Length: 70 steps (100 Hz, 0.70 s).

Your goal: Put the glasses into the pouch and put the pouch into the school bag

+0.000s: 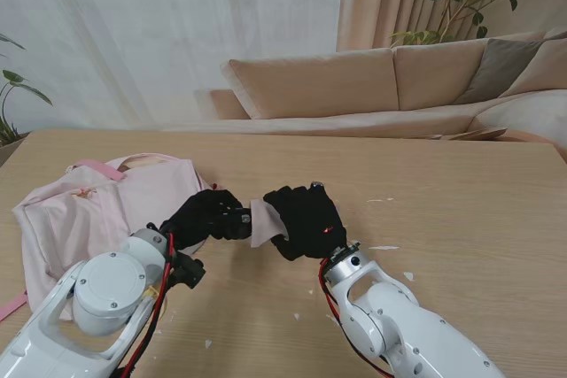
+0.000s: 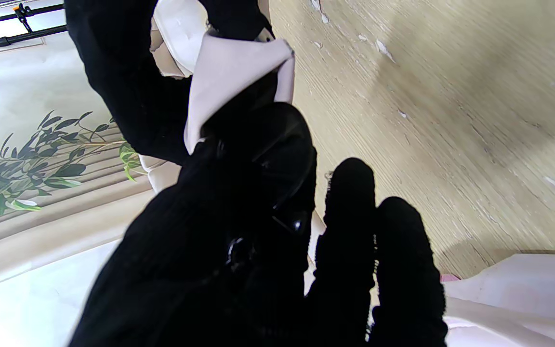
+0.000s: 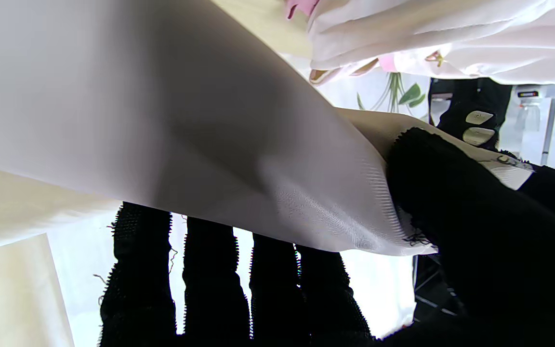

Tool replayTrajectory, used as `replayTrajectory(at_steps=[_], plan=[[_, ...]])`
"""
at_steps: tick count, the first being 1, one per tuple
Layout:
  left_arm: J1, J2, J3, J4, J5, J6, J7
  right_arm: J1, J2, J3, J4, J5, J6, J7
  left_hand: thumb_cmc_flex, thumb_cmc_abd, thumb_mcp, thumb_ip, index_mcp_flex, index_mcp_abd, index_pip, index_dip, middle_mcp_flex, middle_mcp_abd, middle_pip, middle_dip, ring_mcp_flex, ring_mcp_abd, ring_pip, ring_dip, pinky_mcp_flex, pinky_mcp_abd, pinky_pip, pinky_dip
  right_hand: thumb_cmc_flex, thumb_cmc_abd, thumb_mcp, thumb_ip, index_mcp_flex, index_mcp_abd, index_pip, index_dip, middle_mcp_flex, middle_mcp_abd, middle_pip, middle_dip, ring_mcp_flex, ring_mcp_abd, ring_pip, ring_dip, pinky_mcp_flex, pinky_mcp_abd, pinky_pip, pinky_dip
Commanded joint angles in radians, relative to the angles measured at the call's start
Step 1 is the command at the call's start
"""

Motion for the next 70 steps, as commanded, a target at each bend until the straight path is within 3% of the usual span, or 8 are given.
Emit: replayTrajectory(at_steps=[1,13,18,33,43,49,56,70], plan=[[0.012,-0.003,-0.007,-0.01,-0.005,-0.005,-0.03,-0.004,-0.004,0.002,-0.004,-0.004,0.001,0.011,-0.012,0.027,0.038,0.049,-0.043,-0.041,-0.013,-0.031,-0.039,-0.007,-0.043,-0.032,-0.04,0.016,-0.028,-0.016,-0.032,-0.021,-0.013,0.005,0.023,0.037,0.047,0.024,0.021,-0.028,0.029,0.019,0.012,-0.01,0.02,0.008,0.012,-0.013,0.013,0.013,0.003,0.007,0.023,0.019],[0.02,0.003,-0.019,-0.012,0.006,-0.019,-0.047,-0.009,-0.004,0.011,-0.008,-0.009,0.015,0.012,-0.24,0.0,0.209,0.029,-0.092,-0.022,-0.134,-0.036,-0.168,0.004,-0.082,-0.162,-0.135,0.008,-0.113,-0.038,-0.102,-0.043,-0.08,-0.002,0.028,0.038,0.055,0.024,0.021,-0.029,0.036,0.023,0.014,-0.011,0.022,0.01,0.013,-0.012,0.012,0.012,0.003,0.007,0.024,0.019],[0.024,0.004,-0.023,-0.013,0.011,-0.026,-0.05,-0.012,-0.003,0.016,-0.012,-0.011,0.02,0.017,-0.351,0.011,0.298,0.057,-0.109,-0.011,-0.18,-0.02,-0.211,0.005,-0.099,-0.178,-0.175,0.0,-0.146,-0.049,-0.133,-0.051,-0.115,-0.005,0.026,0.037,0.054,0.024,0.02,-0.029,0.037,0.024,0.012,-0.012,0.022,0.011,0.012,-0.013,0.012,0.012,0.004,0.008,0.025,0.019],[0.034,0.004,-0.034,-0.009,0.029,-0.053,-0.043,-0.019,-0.003,0.027,-0.018,-0.013,0.028,0.025,-0.413,-0.009,0.3,0.056,-0.131,-0.013,-0.208,-0.013,-0.249,0.005,-0.115,-0.189,-0.212,-0.006,-0.175,-0.056,-0.166,-0.065,-0.153,-0.012,0.028,0.037,0.054,0.023,0.019,-0.028,0.036,0.025,0.011,-0.011,0.021,0.012,0.01,-0.012,0.011,0.012,0.002,0.008,0.026,0.019],[0.038,0.004,-0.042,-0.01,0.024,-0.057,-0.044,-0.02,-0.002,0.031,-0.02,-0.018,0.035,0.03,-0.391,-0.005,0.318,0.059,-0.089,-0.023,-0.193,-0.004,-0.208,0.003,-0.096,-0.184,-0.179,-0.001,-0.161,-0.05,-0.147,-0.053,-0.145,-0.003,0.031,0.036,0.054,0.023,0.019,-0.027,0.035,0.024,0.009,-0.01,0.02,0.012,0.01,-0.012,0.011,0.012,0.002,0.008,0.026,0.019],[0.04,0.004,-0.042,-0.011,0.033,-0.059,-0.041,-0.021,-0.001,0.033,-0.021,-0.021,0.037,0.033,-0.299,-0.028,0.264,0.007,-0.047,-0.053,-0.151,-0.001,-0.157,-0.005,-0.082,-0.181,-0.142,0.001,-0.146,-0.044,-0.119,-0.041,-0.135,0.018,0.033,0.036,0.055,0.023,0.02,-0.027,0.035,0.024,0.009,-0.01,0.021,0.013,0.009,-0.012,0.011,0.012,0.001,0.009,0.026,0.019],[0.042,0.002,-0.041,-0.013,0.041,-0.058,-0.031,-0.023,0.0,0.035,-0.023,-0.026,0.04,0.034,-0.169,-0.033,0.143,0.022,-0.019,-0.093,-0.053,-0.018,-0.104,-0.016,-0.057,-0.167,-0.101,0.003,-0.113,-0.037,-0.09,-0.033,-0.108,0.03,0.035,0.035,0.056,0.023,0.021,-0.027,0.035,0.025,0.011,-0.01,0.021,0.013,0.01,-0.011,0.012,0.012,0.001,0.008,0.027,0.02],[0.043,0.0,-0.036,-0.018,0.062,-0.055,-0.017,-0.028,0.001,0.04,-0.026,-0.032,0.043,0.034,-0.064,-0.011,0.126,0.028,0.034,-0.131,0.06,0.034,-0.003,-0.02,-0.015,-0.065,-0.024,0.005,-0.038,-0.015,-0.035,-0.014,-0.038,0.043,0.038,0.034,0.057,0.023,0.022,-0.027,0.035,0.025,0.011,-0.01,0.02,0.013,0.01,-0.013,0.011,0.012,0.001,0.009,0.027,0.02]])
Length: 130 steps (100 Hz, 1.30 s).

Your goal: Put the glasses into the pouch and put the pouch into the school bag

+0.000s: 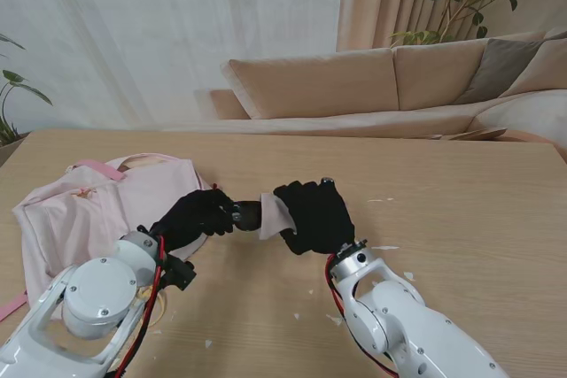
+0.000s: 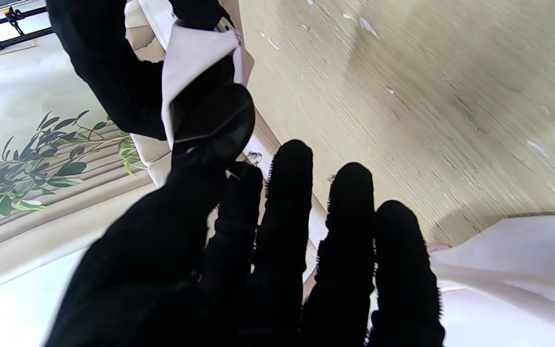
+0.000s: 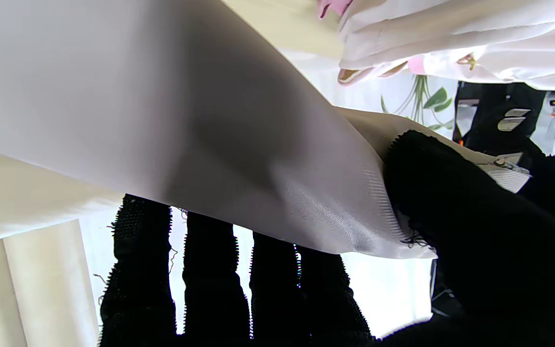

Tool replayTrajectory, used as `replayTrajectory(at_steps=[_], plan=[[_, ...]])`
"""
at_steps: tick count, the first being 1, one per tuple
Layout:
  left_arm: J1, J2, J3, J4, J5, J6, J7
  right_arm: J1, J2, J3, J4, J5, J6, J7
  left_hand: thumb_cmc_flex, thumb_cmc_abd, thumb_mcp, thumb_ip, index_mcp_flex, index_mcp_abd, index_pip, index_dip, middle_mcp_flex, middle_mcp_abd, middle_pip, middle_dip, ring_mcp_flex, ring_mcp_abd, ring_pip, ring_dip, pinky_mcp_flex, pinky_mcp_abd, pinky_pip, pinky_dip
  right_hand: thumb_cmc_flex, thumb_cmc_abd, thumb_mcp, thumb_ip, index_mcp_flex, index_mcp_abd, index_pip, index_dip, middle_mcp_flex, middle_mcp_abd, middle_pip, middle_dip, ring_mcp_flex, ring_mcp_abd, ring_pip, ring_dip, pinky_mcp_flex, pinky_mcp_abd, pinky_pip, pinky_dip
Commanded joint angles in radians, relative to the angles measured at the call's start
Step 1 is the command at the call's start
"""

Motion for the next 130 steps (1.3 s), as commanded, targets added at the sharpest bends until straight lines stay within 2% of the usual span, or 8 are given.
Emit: replayTrajectory(at_steps=[1,9,70,80,91,111,126,130], plan=[[0.007,-0.007,0.004,-0.014,0.008,0.0,-0.011,-0.009,0.0,0.002,-0.007,-0.002,0.003,0.013,0.067,-0.014,-0.009,-0.006,0.047,-0.042,0.062,0.025,0.062,-0.01,0.037,0.037,0.049,0.002,0.05,0.024,0.024,0.015,0.053,0.031,0.038,0.024,0.047,0.023,0.022,-0.025,0.024,0.013,0.006,-0.009,0.012,0.006,0.011,-0.014,0.011,0.012,0.001,0.009,0.027,0.02],[0.004,-0.005,0.008,-0.015,0.018,0.001,-0.013,-0.01,0.0,0.003,-0.007,0.0,0.0,0.012,0.092,-0.015,-0.004,-0.002,0.064,-0.037,0.07,0.027,0.089,-0.025,0.048,0.047,0.072,0.003,0.067,0.029,0.041,0.017,0.07,0.034,0.039,0.023,0.046,0.023,0.025,-0.025,0.025,0.013,0.007,-0.01,0.012,0.007,0.01,-0.011,0.01,0.012,0.0,0.009,0.027,0.02],[-0.066,-0.008,0.105,0.004,0.059,0.058,0.0,0.034,-0.006,-0.06,0.015,0.014,-0.018,-0.012,0.1,-0.032,0.018,-0.003,0.089,-0.01,0.066,0.04,0.122,-0.016,0.055,0.067,0.108,0.001,0.101,0.04,0.071,0.017,0.102,0.028,0.037,0.029,0.043,0.023,0.026,-0.027,0.02,0.014,0.01,-0.012,0.007,0.007,0.013,-0.015,0.007,0.011,0.002,0.01,0.026,0.02],[-0.063,-0.01,0.103,-0.001,0.054,0.061,0.006,0.035,-0.006,-0.06,0.015,0.012,-0.013,-0.009,0.079,-0.03,0.011,-0.007,0.076,-0.006,0.064,0.043,0.113,-0.023,0.054,0.067,0.098,0.001,0.096,0.039,0.061,0.015,0.101,0.026,0.038,0.029,0.044,0.023,0.026,-0.027,0.019,0.014,0.01,-0.012,0.007,0.007,0.013,-0.014,0.006,0.01,0.002,0.009,0.026,0.02],[-0.047,-0.009,0.082,-0.009,0.052,0.049,0.004,0.029,-0.005,-0.047,0.01,0.012,-0.007,-0.001,-0.031,-0.051,0.017,-0.013,0.029,0.01,0.027,0.01,0.051,-0.014,0.051,0.025,0.054,-0.001,0.077,0.036,0.027,0.007,0.09,0.012,0.039,0.027,0.044,0.023,0.026,-0.027,0.019,0.014,0.009,-0.012,0.007,0.008,0.012,-0.014,0.005,0.01,0.001,0.009,0.026,0.02],[-0.024,-0.012,0.051,-0.017,0.045,0.02,0.018,0.024,-0.004,-0.037,0.006,0.01,0.001,0.008,-0.01,-0.056,0.031,-0.01,0.038,-0.01,-0.012,-0.023,0.034,-0.029,0.068,0.066,0.02,-0.015,0.076,0.046,-0.009,-0.015,0.079,0.016,0.042,0.028,0.043,0.023,0.026,-0.025,0.018,0.015,0.007,-0.011,0.006,0.008,0.009,-0.012,0.006,0.011,-0.001,0.009,0.025,0.02],[-0.03,-0.012,0.059,-0.016,0.063,0.024,0.025,0.028,-0.004,-0.043,0.01,0.005,0.002,0.004,-0.056,-0.085,0.048,-0.011,0.026,-0.036,0.074,0.051,0.048,-0.071,0.158,0.138,0.034,-0.032,0.133,0.082,0.002,-0.025,0.096,0.033,0.042,0.027,0.044,0.023,0.025,-0.026,0.017,0.015,0.007,-0.011,0.006,0.008,0.01,-0.014,0.005,0.011,0.0,0.01,0.026,0.021],[-0.033,-0.012,0.064,-0.015,0.074,0.027,0.025,0.029,-0.004,-0.045,0.011,0.005,0.001,0.002,-0.077,-0.099,0.055,-0.016,0.006,-0.04,0.096,0.073,0.027,-0.047,0.186,0.145,0.026,-0.041,0.148,0.095,-0.002,-0.032,0.096,0.037,0.04,0.026,0.044,0.023,0.026,-0.026,0.018,0.015,0.008,-0.011,0.006,0.009,0.011,-0.014,0.006,0.011,0.0,0.01,0.026,0.021]])
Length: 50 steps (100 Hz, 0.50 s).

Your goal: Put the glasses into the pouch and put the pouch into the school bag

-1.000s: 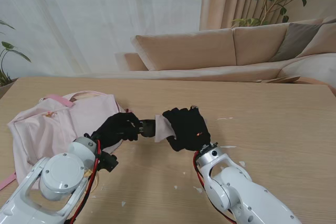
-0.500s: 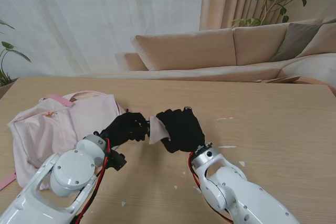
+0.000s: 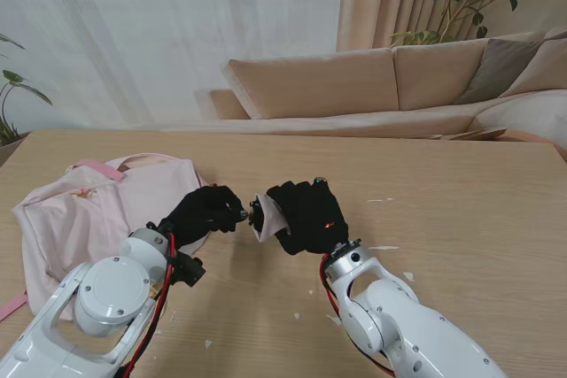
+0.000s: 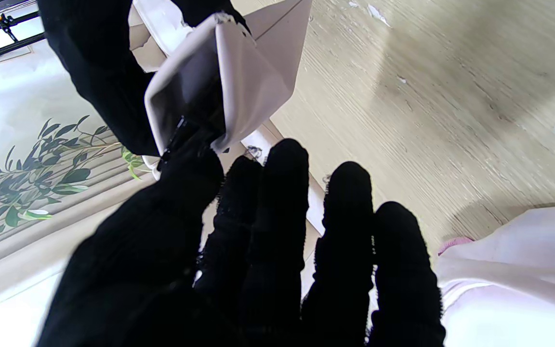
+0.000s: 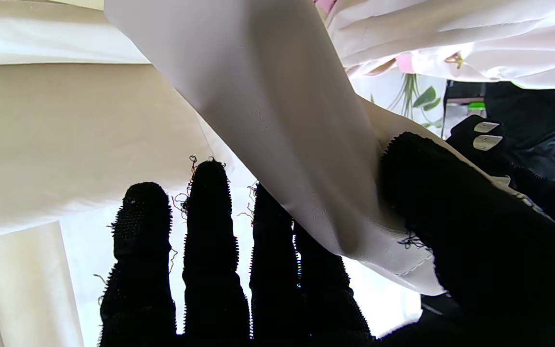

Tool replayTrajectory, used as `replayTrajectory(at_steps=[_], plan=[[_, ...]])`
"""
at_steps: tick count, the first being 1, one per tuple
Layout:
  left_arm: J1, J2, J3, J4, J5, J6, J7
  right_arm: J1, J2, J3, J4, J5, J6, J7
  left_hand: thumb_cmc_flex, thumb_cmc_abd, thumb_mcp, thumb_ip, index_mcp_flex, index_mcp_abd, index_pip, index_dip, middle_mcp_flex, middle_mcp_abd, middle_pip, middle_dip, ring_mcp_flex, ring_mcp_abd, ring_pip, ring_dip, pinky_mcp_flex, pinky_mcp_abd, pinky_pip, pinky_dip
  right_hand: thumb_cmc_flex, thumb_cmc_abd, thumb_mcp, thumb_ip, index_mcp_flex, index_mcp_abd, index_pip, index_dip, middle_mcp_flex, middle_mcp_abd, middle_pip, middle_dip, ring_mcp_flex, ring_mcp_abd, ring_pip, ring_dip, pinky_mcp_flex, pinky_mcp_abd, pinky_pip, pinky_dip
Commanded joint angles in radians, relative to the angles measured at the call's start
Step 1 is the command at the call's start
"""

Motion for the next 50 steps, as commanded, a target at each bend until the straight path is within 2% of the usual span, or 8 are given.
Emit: replayTrajectory(at_steps=[1,7,18,19,22,29,38,50], plan=[[-0.003,-0.005,0.012,-0.008,0.02,0.005,-0.016,0.0,-0.003,-0.006,-0.002,-0.003,0.0,0.009,-0.044,-0.055,0.017,-0.007,-0.051,-0.033,0.057,0.039,-0.022,-0.017,0.066,0.026,-0.012,-0.029,0.049,0.039,-0.01,-0.04,0.03,0.027,0.031,0.016,0.041,0.023,0.026,-0.026,0.015,0.015,0.008,-0.011,0.006,0.008,0.011,-0.013,0.005,0.011,0.0,0.009,0.014,0.012],[-0.007,-0.003,0.017,-0.007,0.029,0.008,-0.02,0.001,-0.002,-0.008,-0.002,-0.005,-0.001,0.008,-0.085,-0.067,0.016,-0.015,-0.082,-0.03,0.064,0.057,-0.054,-0.021,0.089,0.017,-0.033,-0.04,0.056,0.052,-0.024,-0.051,0.026,0.034,0.032,0.017,0.042,0.023,0.027,-0.026,0.016,0.016,0.008,-0.01,0.006,0.008,0.011,-0.014,0.005,0.011,0.0,0.009,0.014,0.012],[-0.008,-0.002,0.019,-0.006,0.026,0.008,-0.027,0.001,-0.002,-0.008,-0.003,-0.008,-0.001,0.007,-0.211,-0.065,0.109,-0.034,-0.107,-0.006,-0.002,0.099,-0.109,-0.012,0.1,0.005,-0.08,-0.046,0.044,0.069,-0.06,-0.065,0.011,0.046,0.033,0.017,0.041,0.023,0.027,-0.026,0.016,0.016,0.01,-0.011,0.006,0.008,0.012,-0.012,0.005,0.011,0.0,0.009,0.014,0.012],[-0.008,-0.002,0.019,-0.006,0.026,0.008,-0.027,0.001,-0.002,-0.008,-0.003,-0.008,-0.001,0.007,-0.217,-0.063,0.112,-0.033,-0.109,-0.005,-0.005,0.1,-0.11,-0.031,0.101,0.006,-0.082,-0.046,0.043,0.069,-0.062,-0.066,0.011,0.046,0.033,0.017,0.041,0.023,0.027,-0.026,0.016,0.016,0.009,-0.011,0.006,0.008,0.012,-0.012,0.005,0.011,0.0,0.009,0.014,0.012],[-0.008,-0.002,0.019,-0.007,0.026,0.008,-0.028,0.0,-0.002,-0.007,-0.004,-0.008,-0.001,0.008,-0.227,-0.066,0.121,-0.031,-0.109,-0.002,-0.009,0.102,-0.115,-0.015,0.1,0.006,-0.085,-0.045,0.042,0.07,-0.066,-0.067,0.01,0.047,0.033,0.017,0.041,0.023,0.026,-0.025,0.015,0.016,0.008,-0.011,0.006,0.008,0.01,-0.013,0.005,0.011,0.0,0.009,0.014,0.012],[-0.008,0.0,0.019,-0.007,0.031,0.008,-0.031,0.0,-0.002,-0.006,-0.004,-0.007,-0.002,0.007,-0.239,-0.063,0.127,-0.03,-0.112,-0.003,-0.013,0.106,-0.119,-0.014,0.1,0.007,-0.089,-0.048,0.041,0.07,-0.069,-0.069,0.009,0.048,0.033,0.017,0.041,0.023,0.026,-0.025,0.015,0.017,0.008,-0.01,0.006,0.008,0.01,-0.014,0.005,0.011,0.0,0.009,0.014,0.012],[-0.012,0.0,0.023,-0.005,0.042,0.014,-0.029,0.0,-0.003,-0.007,-0.004,-0.006,-0.003,0.004,-0.186,-0.07,0.118,-0.041,-0.12,-0.015,0.003,0.118,-0.118,-0.024,0.109,0.014,-0.086,-0.052,0.044,0.074,-0.067,-0.068,0.01,0.051,0.033,0.017,0.041,0.023,0.027,-0.026,0.016,0.017,0.008,-0.011,0.006,0.009,0.011,-0.013,0.005,0.012,0.0,0.009,0.014,0.013],[-0.018,-0.002,0.03,-0.001,0.047,0.024,-0.024,0.0,-0.004,-0.009,-0.004,-0.004,-0.004,0.0,-0.089,-0.06,0.042,-0.019,-0.135,-0.027,0.051,0.102,-0.107,-0.033,0.122,0.053,-0.08,-0.055,0.052,0.081,-0.063,-0.068,0.011,0.056,0.034,0.018,0.042,0.023,0.026,-0.026,0.015,0.018,0.007,-0.011,0.006,0.008,0.011,-0.013,0.005,0.011,0.0,0.009,0.014,0.013]])
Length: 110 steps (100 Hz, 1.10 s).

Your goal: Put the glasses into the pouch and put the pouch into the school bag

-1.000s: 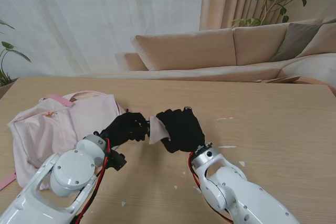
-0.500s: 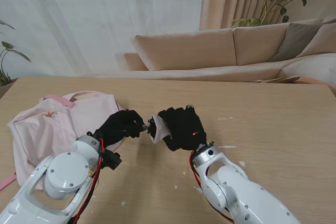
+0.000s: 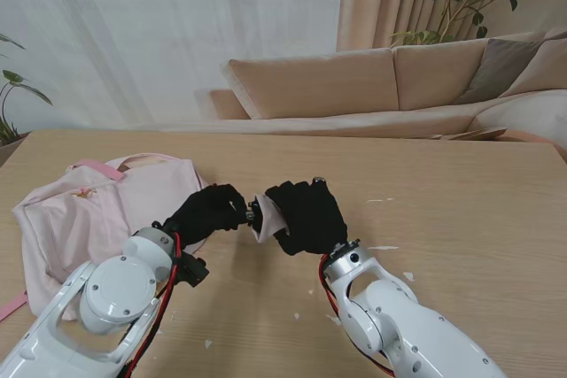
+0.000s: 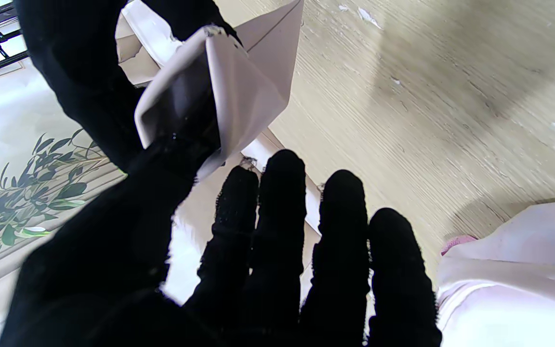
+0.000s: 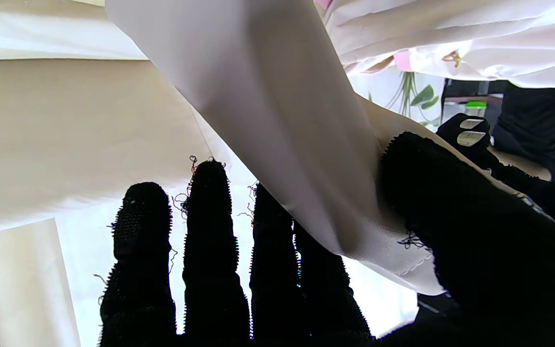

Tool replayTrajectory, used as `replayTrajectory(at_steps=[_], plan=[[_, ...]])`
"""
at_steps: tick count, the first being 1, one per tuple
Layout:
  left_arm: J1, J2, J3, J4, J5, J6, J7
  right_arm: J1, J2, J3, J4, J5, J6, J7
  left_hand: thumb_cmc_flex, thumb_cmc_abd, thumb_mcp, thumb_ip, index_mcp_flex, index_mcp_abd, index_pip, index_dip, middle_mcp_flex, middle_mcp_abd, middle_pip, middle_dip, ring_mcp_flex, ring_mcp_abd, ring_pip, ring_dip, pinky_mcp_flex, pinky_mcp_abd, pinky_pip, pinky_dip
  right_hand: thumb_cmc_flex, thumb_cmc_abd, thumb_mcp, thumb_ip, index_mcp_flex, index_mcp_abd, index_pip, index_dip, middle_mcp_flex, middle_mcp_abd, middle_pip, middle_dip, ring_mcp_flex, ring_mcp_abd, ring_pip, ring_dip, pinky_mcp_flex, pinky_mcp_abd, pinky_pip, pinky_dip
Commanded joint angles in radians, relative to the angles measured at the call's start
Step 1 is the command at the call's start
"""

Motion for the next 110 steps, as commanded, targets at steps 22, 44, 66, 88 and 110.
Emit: replayTrajectory(at_steps=[22,44,66,88,110], plan=[[-0.019,-0.01,0.028,0.012,0.022,0.026,0.007,-0.004,-0.003,-0.01,-0.009,-0.004,-0.011,-0.002,0.084,-0.027,-0.05,-0.003,-0.06,-0.049,0.122,0.05,0.0,-0.057,0.102,0.124,-0.014,-0.044,0.057,0.043,-0.005,-0.04,0.014,0.036,0.034,0.017,0.041,0.023,0.027,-0.025,0.015,0.018,0.007,-0.012,0.006,0.006,0.011,-0.014,0.005,0.011,0.0,0.009,0.014,0.013],[-0.046,-0.013,0.053,0.031,0.047,0.058,0.019,-0.006,-0.004,-0.02,-0.013,-0.005,-0.019,-0.017,0.09,-0.035,-0.037,-0.004,-0.119,-0.08,0.245,0.19,-0.022,-0.106,0.242,0.229,-0.035,-0.087,0.128,0.091,-0.019,-0.057,0.018,0.055,0.034,0.018,0.042,0.023,0.028,-0.026,0.016,0.019,0.01,-0.012,0.007,0.007,0.014,-0.014,0.005,0.011,0.001,0.009,0.014,0.013],[-0.062,-0.019,0.067,0.049,0.045,0.077,0.035,-0.006,-0.005,-0.028,-0.012,-0.004,-0.027,-0.033,0.061,-0.039,-0.014,-0.01,-0.144,-0.091,0.315,0.326,-0.034,-0.136,0.313,0.253,-0.039,-0.107,0.171,0.122,-0.022,-0.062,0.02,0.076,0.033,0.019,0.043,0.023,0.03,-0.028,0.017,0.02,0.015,-0.014,0.006,0.007,0.016,-0.015,0.005,0.011,0.003,0.009,0.014,0.013],[-0.039,-0.011,0.043,0.034,0.03,0.042,0.007,-0.005,-0.01,-0.021,0.0,0.015,-0.016,-0.029,-0.093,0.008,0.089,0.03,-0.247,-0.054,-0.033,0.195,-0.277,-0.068,0.027,0.116,-0.233,-0.092,-0.056,0.04,-0.116,-0.102,-0.057,0.038,0.045,0.028,0.05,0.027,0.034,-0.03,0.021,0.022,0.018,-0.013,0.007,0.007,0.018,-0.014,0.005,0.011,0.004,0.01,0.014,0.013],[0.007,0.0,-0.001,0.004,0.029,-0.026,-0.02,-0.012,-0.015,-0.004,0.017,0.041,-0.006,-0.033,-0.166,0.006,0.06,0.027,-0.316,-0.043,-0.323,-0.083,-0.463,-0.074,-0.301,-0.163,-0.361,-0.118,-0.371,-0.124,-0.186,-0.107,-0.293,-0.019,0.047,0.032,0.051,0.028,0.036,-0.032,0.025,0.024,0.019,-0.014,0.008,0.007,0.02,-0.014,0.006,0.011,0.006,0.01,0.014,0.012]])
